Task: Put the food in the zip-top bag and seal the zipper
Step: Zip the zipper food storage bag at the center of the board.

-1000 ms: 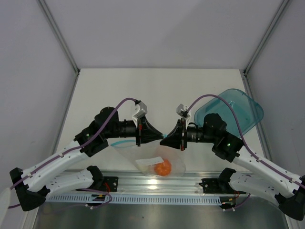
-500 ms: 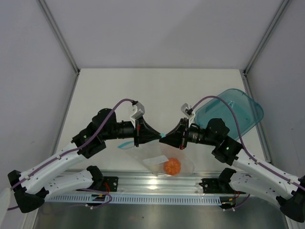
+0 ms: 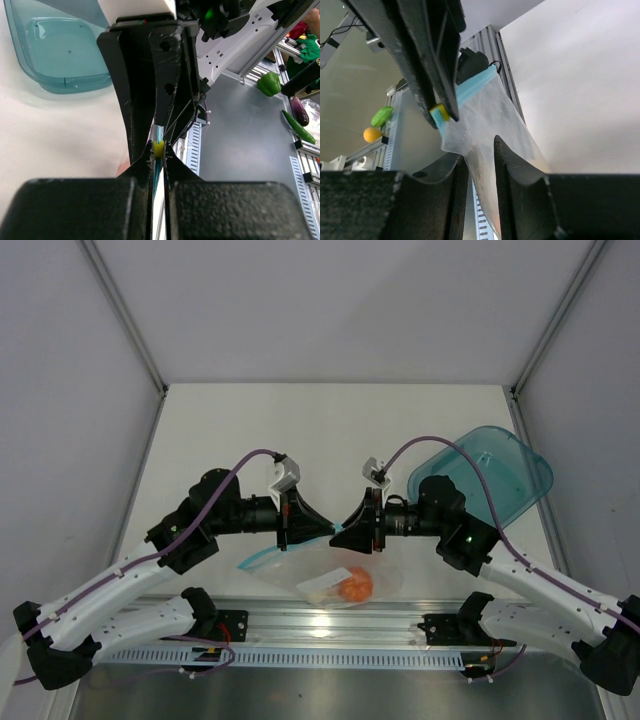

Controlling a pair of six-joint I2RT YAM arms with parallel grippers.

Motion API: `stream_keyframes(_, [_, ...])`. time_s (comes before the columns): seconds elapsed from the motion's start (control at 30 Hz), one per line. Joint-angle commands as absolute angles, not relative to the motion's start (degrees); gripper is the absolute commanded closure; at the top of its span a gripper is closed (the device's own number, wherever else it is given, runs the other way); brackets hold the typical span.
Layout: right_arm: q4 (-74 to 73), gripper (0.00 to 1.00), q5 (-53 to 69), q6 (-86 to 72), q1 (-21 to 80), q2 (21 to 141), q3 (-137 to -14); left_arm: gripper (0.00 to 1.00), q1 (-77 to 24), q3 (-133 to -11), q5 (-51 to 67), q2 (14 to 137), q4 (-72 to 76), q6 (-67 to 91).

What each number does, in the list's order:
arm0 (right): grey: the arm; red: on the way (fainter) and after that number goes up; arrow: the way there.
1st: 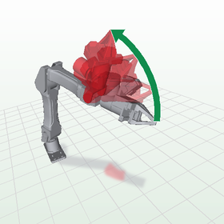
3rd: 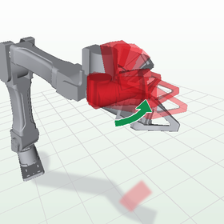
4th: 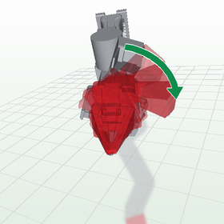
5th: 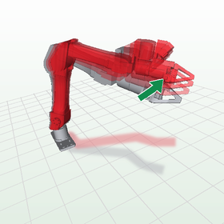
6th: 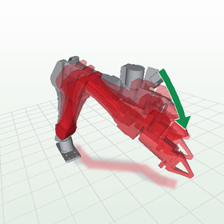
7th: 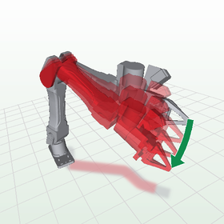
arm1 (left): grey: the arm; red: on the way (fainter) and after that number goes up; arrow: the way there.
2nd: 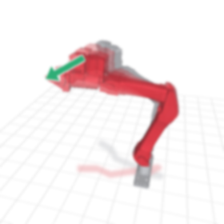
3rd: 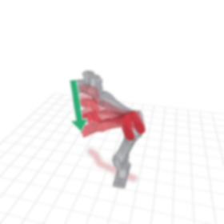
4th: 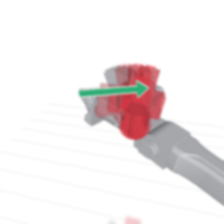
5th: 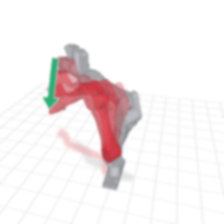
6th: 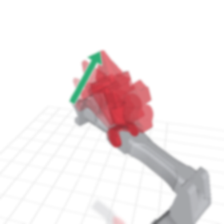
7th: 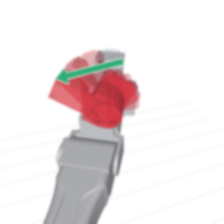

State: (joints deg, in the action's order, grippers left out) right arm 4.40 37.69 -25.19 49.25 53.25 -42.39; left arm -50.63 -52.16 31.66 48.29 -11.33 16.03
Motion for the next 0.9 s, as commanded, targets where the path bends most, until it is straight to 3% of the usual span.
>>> stream_keyframes(0.0, [0.4,0.72,39.6,-19.3,49.6,52.3,-47.3,0.99,-50.2,-52.2,33.3,47.7,-10.2,16.1])
stream_keyframes(0.17, [-5.4,0.72,41.8,-15.7,49.5,53.5,-52.3,1.00,-50.0,-52.3,33.8,47.9,-9.9,16.4])
stream_keyframes(0.33, [-10.7,0.80,44.6,-12.1,49.4,57.5,-56.9,0.99,-50.0,-52.6,34.6,48.3,-9.6,16.5])
stream_keyframes(0.4, [-12.0,0.86,44.6,-11.3,49.5,58.5,-58.6,0.99,-49.9,-52.8,34.8,48.6,-10.1,16.4])
stream_keyframes(0.43, [-13.1,1.00,44.0,-10.6,49.6,59.0,-59.1,1.00,-49.9,-53.0,35.1,48.6,-10.1,16.5])
stream_keyframes(0.87, [-8.2,1.00,31.3,-18.2,49.0,54.6,-58.7,0.99,-49.9,-53.0,31.9,49.6,-13.9,15.6])
